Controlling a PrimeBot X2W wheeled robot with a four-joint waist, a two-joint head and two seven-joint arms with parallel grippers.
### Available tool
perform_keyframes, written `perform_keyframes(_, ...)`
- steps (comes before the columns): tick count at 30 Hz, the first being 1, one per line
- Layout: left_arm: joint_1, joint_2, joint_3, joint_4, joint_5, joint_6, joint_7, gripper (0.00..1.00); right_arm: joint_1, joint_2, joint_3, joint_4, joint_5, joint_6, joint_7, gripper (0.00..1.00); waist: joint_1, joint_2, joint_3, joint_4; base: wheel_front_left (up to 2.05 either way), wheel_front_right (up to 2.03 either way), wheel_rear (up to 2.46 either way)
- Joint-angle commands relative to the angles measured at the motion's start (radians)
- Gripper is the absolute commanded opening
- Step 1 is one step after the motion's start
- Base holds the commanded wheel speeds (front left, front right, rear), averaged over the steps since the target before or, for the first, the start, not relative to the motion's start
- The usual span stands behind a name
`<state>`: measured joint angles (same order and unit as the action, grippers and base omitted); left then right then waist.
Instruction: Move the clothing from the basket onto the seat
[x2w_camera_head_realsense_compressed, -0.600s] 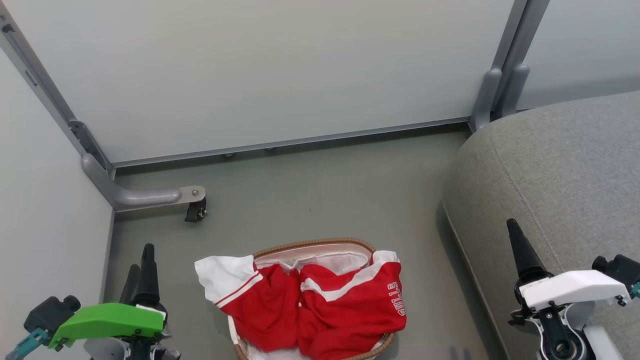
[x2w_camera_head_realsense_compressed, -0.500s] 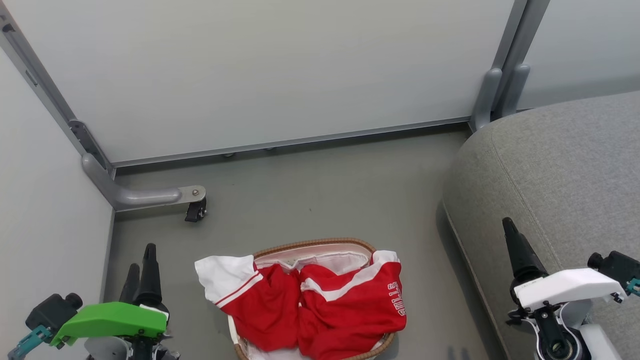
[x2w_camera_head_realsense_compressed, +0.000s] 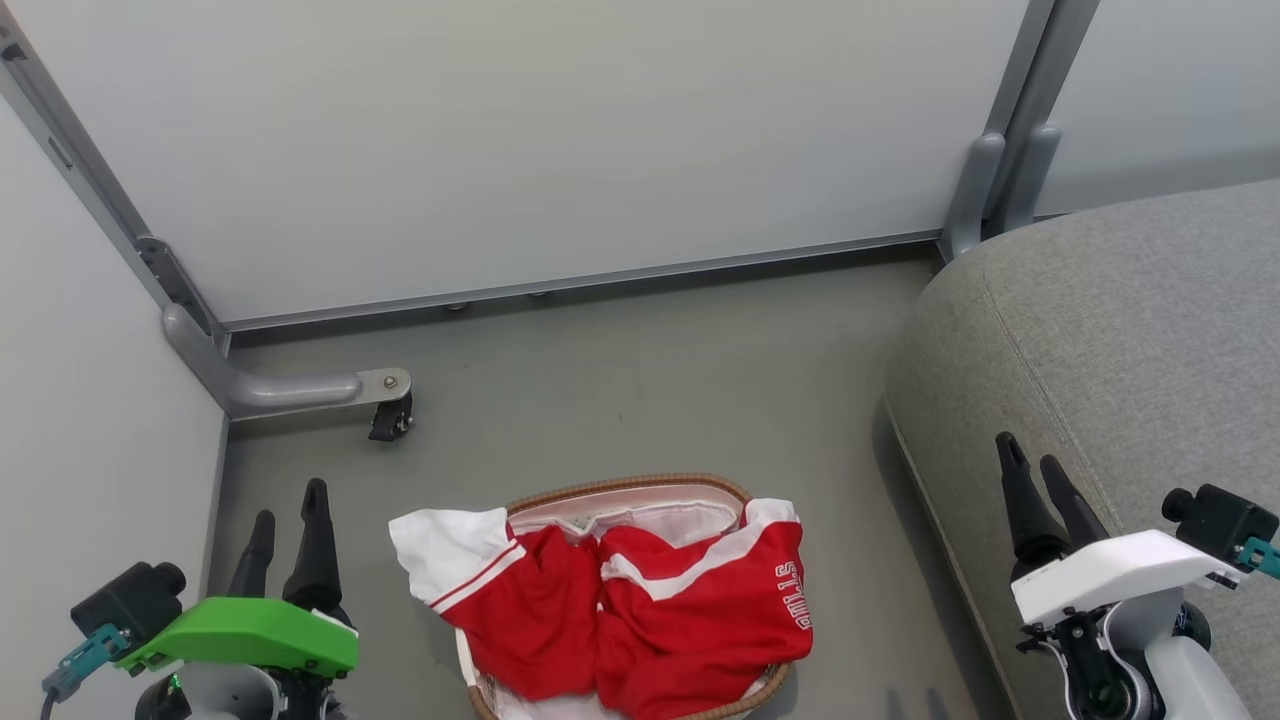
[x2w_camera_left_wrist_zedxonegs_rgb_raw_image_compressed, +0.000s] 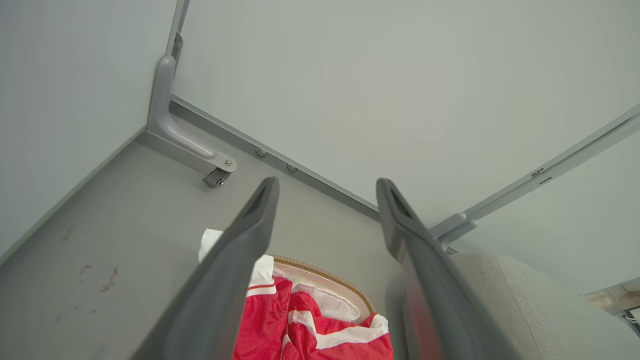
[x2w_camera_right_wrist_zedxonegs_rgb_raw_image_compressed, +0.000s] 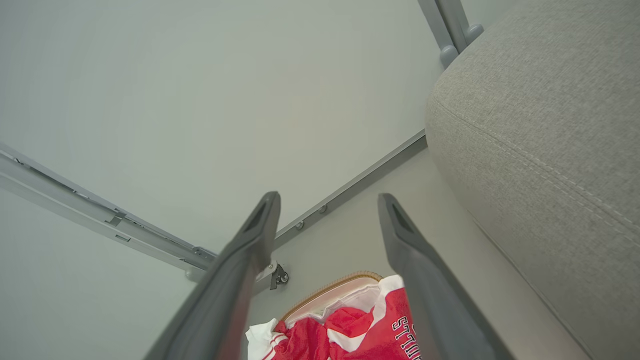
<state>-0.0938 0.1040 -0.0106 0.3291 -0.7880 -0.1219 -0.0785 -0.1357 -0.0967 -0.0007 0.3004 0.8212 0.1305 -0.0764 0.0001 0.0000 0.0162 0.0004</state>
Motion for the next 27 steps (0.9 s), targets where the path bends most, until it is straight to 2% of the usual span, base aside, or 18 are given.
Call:
perform_keyframes(1,-0.025,0.013,-0.007,-0.014,0.043,0.004,-0.011,1.00,-0.030,-0.012,0.005,-0.002,-0.039,0.000,-0.013,1.00,-0.0001,0.0000,0.000,0.000,0.00,0.00,0.00)
perform_keyframes(15,-0.008,0.030,-0.044,-0.030,0.210,0.003,-0.052,1.00,-0.032,-0.016,0.028,0.029,-0.211,0.000,-0.054,1.00,-0.0001,0.0000,-0.003,-0.001,0.00,0.00,0.00)
perform_keyframes(27,0.017,0.014,-0.040,-0.038,0.323,0.001,-0.084,1.00,-0.015,-0.017,0.031,0.041,-0.343,0.000,-0.087,1.00,-0.0001,0.0000,-0.010,-0.003,0.00,0.00,0.00)
